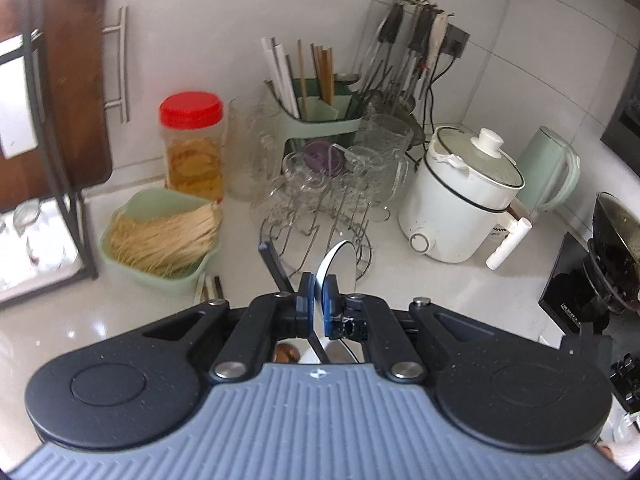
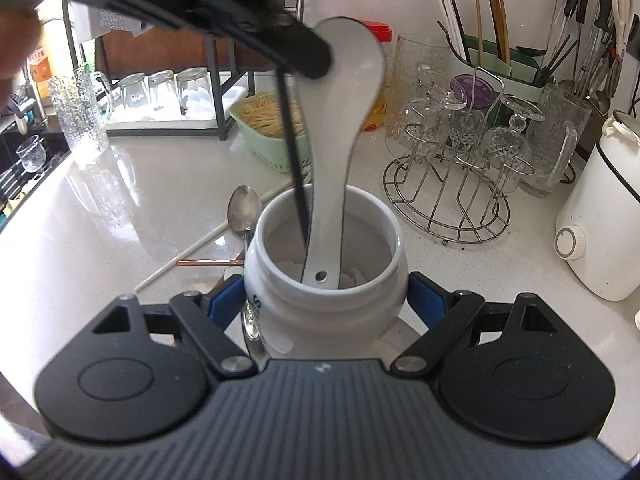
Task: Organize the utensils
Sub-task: 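Lower the white ceramic spoon into the jar and open the left tool, then move the left tool back down to the steel spoon beside the jar, then close the left tool on the steel spoon handle, then lift the steel spoon with the left tool and carry it over the jar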
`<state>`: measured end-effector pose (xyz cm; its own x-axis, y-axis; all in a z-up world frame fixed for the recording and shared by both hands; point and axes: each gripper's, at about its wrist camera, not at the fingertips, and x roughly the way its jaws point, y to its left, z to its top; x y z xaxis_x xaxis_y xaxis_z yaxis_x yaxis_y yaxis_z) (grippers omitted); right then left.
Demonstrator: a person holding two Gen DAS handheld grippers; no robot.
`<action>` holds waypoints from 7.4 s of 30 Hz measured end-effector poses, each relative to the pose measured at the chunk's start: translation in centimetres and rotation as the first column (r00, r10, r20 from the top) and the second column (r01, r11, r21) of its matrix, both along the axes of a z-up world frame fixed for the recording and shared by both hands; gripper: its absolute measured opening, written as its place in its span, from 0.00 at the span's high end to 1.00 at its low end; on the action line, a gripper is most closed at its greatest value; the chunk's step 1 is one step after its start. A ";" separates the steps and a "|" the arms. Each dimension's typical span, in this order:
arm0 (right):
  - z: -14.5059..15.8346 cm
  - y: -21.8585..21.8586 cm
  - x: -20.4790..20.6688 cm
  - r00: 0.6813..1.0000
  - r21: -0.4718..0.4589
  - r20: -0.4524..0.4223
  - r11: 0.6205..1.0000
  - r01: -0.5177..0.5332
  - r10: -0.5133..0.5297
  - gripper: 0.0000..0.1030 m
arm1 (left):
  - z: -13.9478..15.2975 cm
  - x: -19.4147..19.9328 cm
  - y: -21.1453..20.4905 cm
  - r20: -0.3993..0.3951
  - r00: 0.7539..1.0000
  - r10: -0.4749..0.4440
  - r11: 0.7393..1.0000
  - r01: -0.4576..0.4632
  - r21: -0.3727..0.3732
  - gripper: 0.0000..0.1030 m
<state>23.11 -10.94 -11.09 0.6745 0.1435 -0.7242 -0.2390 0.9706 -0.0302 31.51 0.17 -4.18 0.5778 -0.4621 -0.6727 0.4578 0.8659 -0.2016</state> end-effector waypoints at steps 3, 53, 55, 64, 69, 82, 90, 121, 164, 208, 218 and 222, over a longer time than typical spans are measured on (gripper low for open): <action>0.0 0.1 0.0 1.000 -0.002 0.000 1.000 -0.002 0.002 0.13 | 0.3 -0.5 0.7 -0.022 1.000 0.016 1.000 -0.016 -0.010 0.95; 0.0 0.1 0.3 1.000 0.007 0.006 1.000 -0.028 0.028 0.13 | -3.3 2.5 -3.2 -0.325 0.942 -0.083 0.989 0.119 0.093 0.86; 0.0 0.1 0.4 1.000 0.006 0.005 1.000 -0.029 0.029 0.13 | -3.1 2.5 -3.0 -0.333 0.940 -0.072 0.992 0.102 0.075 0.81; 0.0 0.1 0.3 0.999 0.001 0.007 0.999 -0.035 0.035 0.13 | -1.1 1.7 -1.5 -0.282 0.959 -0.030 0.999 0.039 0.027 0.75; 0.0 0.1 0.4 1.000 0.003 0.004 1.000 -0.031 0.031 0.13 | 0.2 0.4 0.2 -0.239 0.971 0.015 1.000 -0.014 0.005 0.75; 0.2 0.3 0.9 1.000 -0.005 -0.021 1.000 -0.021 0.020 0.13 | -0.6 -3.6 6.9 -0.214 0.953 0.214 0.973 -0.227 -0.037 0.75; 0.3 0.1 1.1 0.999 -0.007 -0.033 1.000 -0.027 0.026 0.13 | -5.3 -3.3 10.2 -0.281 0.904 0.323 0.937 -0.347 -0.042 0.75; 0.0 -1.7 0.7 1.000 0.016 0.001 1.000 -0.022 0.022 0.14 | -16.3 8.0 9.1 -0.274 0.896 0.350 0.919 -0.385 -0.084 0.75; -0.1 -0.9 0.7 0.999 0.006 0.004 0.999 0.044 -0.044 0.14 | -15.9 7.3 8.5 -0.358 0.898 0.256 0.940 -0.318 -0.126 0.99; 0.0 -1.0 1.0 0.999 0.001 -0.017 0.999 0.050 -0.050 0.14 | -11.4 6.4 6.3 -0.225 0.947 0.231 0.968 -0.247 -0.045 0.99; 0.0 -1.7 0.6 1.000 0.008 -0.018 1.000 -0.024 0.024 0.14 | -5.7 1.7 6.1 -0.102 0.919 0.380 0.923 -0.384 -0.020 0.99; -0.2 -1.8 0.2 0.999 0.013 0.004 0.999 -0.041 0.040 0.14 | -4.4 0.1 6.0 -0.066 0.903 0.425 0.904 -0.427 -0.023 1.00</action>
